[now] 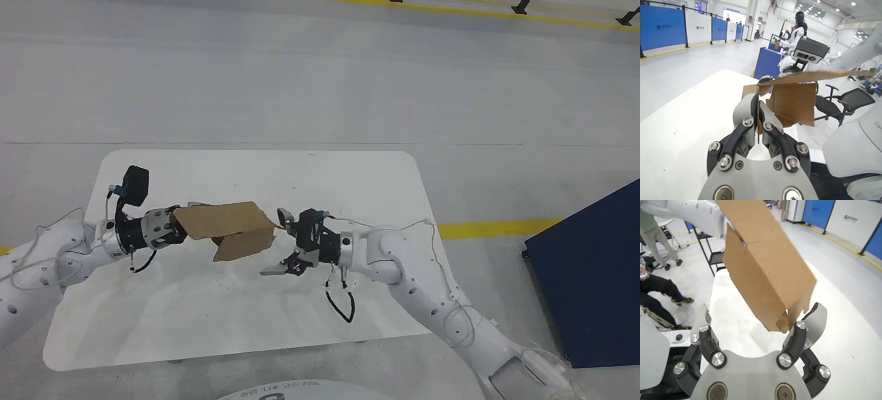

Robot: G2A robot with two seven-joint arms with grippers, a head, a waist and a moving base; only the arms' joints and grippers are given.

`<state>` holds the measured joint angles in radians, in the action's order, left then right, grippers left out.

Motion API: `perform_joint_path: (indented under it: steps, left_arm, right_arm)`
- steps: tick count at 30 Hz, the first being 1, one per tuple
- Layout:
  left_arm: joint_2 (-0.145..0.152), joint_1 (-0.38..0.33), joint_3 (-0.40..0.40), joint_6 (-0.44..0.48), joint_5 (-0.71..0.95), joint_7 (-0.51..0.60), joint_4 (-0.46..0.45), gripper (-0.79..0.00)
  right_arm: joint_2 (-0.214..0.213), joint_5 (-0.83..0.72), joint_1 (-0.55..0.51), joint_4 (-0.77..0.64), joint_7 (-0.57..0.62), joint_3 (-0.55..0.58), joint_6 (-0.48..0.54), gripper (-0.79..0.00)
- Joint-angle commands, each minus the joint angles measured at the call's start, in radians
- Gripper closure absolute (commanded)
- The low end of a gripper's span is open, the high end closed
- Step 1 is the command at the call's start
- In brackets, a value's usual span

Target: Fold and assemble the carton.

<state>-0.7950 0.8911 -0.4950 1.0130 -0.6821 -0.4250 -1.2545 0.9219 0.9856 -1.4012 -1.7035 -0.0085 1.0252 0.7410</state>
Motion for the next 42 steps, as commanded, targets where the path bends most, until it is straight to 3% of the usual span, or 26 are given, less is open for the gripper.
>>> perform_joint_path:
  steps: [1,4,7,10,14,16,23,30,34,37,42]
  left_arm:
    - [0.004,0.005,-0.004,-0.001,-0.003,-0.030,0.006,0.000]
    - [0.015,0.012,-0.006,-0.001,-0.017,-0.076,0.006,0.000]
    - [0.027,0.020,0.011,-0.001,-0.034,-0.119,-0.012,0.000]
    - [0.037,0.016,0.044,-0.001,-0.040,-0.154,-0.018,0.000]
    - [0.043,-0.006,0.098,-0.001,-0.053,-0.184,-0.022,0.000]
    - [0.046,-0.022,0.122,-0.001,-0.060,-0.198,-0.019,0.000]
    - [0.052,-0.069,0.193,-0.001,-0.081,-0.253,-0.004,0.000]
    - [0.051,-0.108,0.265,-0.001,-0.096,-0.304,0.001,0.000]
    - [0.050,-0.135,0.306,-0.001,-0.111,-0.328,0.001,0.000]
    - [0.048,-0.146,0.325,-0.001,-0.116,-0.344,-0.003,0.000]
    - [0.042,-0.129,0.325,-0.001,-0.127,-0.357,-0.005,0.000]
  right_arm:
    - [-0.013,-0.002,-0.050,0.001,-0.081,0.077,-0.002,-0.785]
    - [-0.026,0.014,-0.121,-0.006,-0.164,0.171,-0.057,-0.785]
    - [-0.026,0.070,-0.177,-0.042,-0.188,0.211,-0.202,-0.785]
    - [-0.019,0.166,-0.195,-0.093,-0.159,0.181,-0.316,-0.785]
    - [0.005,0.326,-0.192,-0.119,-0.163,0.108,-0.573,-0.785]
    - [0.017,0.379,-0.182,-0.116,-0.168,0.061,-0.632,-0.785]
    - [0.035,0.423,-0.157,-0.085,-0.219,0.013,-0.626,-0.785]
    - [0.031,0.448,-0.154,-0.080,-0.251,0.014,-0.465,-0.782]
    - [0.027,0.440,-0.163,-0.080,-0.294,0.032,-0.396,-0.616]
    - [0.025,0.432,-0.172,-0.080,-0.334,0.045,-0.358,-0.391]
    - [0.023,0.451,-0.177,-0.076,-0.374,0.053,-0.299,-0.323]
